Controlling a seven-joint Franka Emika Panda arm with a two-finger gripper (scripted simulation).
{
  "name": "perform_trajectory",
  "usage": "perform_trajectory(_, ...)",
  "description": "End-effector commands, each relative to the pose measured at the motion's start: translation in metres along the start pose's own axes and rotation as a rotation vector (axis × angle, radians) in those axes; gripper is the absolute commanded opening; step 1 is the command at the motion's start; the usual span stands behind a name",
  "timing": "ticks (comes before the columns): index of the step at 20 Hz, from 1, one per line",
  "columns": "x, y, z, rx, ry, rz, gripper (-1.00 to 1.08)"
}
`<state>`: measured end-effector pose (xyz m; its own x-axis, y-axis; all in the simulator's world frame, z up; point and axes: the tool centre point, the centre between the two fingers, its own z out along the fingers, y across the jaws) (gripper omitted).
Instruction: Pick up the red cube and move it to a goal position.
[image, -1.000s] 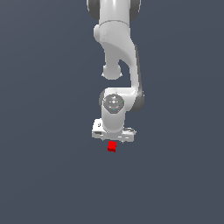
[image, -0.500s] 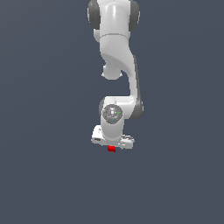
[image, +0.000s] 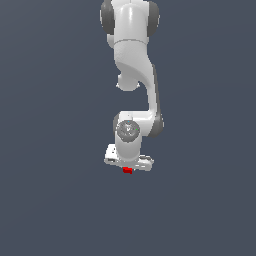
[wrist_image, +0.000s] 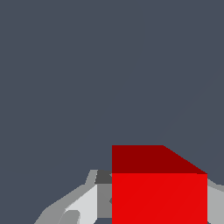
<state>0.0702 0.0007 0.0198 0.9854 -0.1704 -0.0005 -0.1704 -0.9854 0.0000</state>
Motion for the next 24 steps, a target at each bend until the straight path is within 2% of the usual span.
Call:
perform_trajectory(1, 0.000, 0.000, 0.000, 0.000, 0.001, 0.000, -1.00)
perform_trajectory(13, -0.006, -0.002, -0.018, 0.000, 0.000, 0.000, -1.00)
perform_trajectory(24, -0.033, -0.009, -0.091, 0.000, 0.000, 0.000, -1.00)
